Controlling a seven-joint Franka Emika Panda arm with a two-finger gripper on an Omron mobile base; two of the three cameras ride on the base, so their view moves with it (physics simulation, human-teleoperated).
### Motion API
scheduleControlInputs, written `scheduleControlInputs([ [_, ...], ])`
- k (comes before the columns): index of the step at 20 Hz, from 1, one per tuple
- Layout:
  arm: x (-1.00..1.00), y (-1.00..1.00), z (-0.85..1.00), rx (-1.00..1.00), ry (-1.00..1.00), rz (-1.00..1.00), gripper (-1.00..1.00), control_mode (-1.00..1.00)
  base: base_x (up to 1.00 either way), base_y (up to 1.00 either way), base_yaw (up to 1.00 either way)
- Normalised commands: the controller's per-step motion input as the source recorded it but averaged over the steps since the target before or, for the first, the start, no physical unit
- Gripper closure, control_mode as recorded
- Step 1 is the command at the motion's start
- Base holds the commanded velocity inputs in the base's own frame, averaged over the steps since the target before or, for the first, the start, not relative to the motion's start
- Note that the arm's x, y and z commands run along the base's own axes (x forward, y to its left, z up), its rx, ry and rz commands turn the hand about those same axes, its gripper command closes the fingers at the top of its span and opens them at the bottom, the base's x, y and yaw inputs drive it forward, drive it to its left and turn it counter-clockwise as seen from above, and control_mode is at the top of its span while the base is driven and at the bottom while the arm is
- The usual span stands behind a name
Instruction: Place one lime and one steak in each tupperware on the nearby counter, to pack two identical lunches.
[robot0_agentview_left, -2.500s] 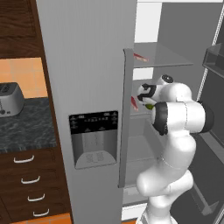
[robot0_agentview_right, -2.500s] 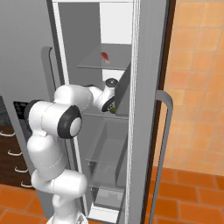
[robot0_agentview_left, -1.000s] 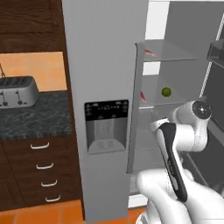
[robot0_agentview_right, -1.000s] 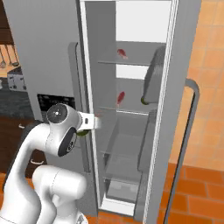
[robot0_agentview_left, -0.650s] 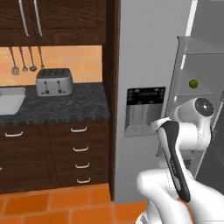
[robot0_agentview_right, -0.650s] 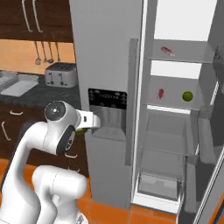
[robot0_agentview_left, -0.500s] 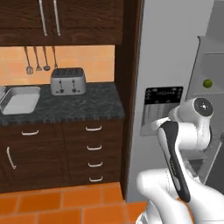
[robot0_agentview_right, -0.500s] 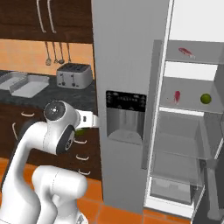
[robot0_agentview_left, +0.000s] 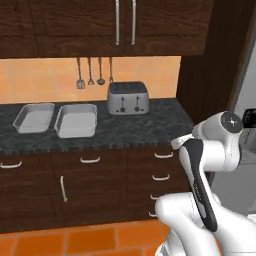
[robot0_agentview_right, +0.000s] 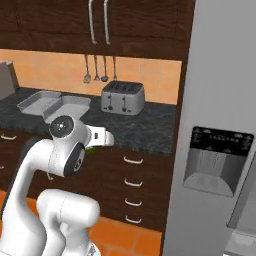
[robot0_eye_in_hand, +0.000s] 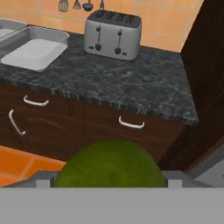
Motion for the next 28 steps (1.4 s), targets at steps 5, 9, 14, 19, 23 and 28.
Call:
scheduleControlInputs([
  [5, 0.0, 0.0, 0.0, 0.0, 0.0, 0.0, 1.0, 1.0, 0.91, 1.0, 0.0],
  [9, 0.0, 0.0, 0.0, 0.0, 0.0, 0.0, 1.0, 1.0, 1.0, 1.0, 0.0],
  [14, 0.0, 0.0, 0.0, 0.0, 0.0, 0.0, 1.0, 1.0, 0.85, 1.0, 0.0],
  [19, 0.2, 0.03, -0.22, -0.01, 0.01, -0.01, 1.0, -1.0, 0.41, 0.51, -0.03],
  [23, 0.54, -0.55, -0.55, 0.0, 0.0, 0.0, 1.0, -1.0, 0.0, 0.0, 0.0],
  [28, 0.74, -0.88, -0.41, 0.06, 0.03, 0.0, 1.0, -1.0, 0.0, 0.0, 0.0],
])
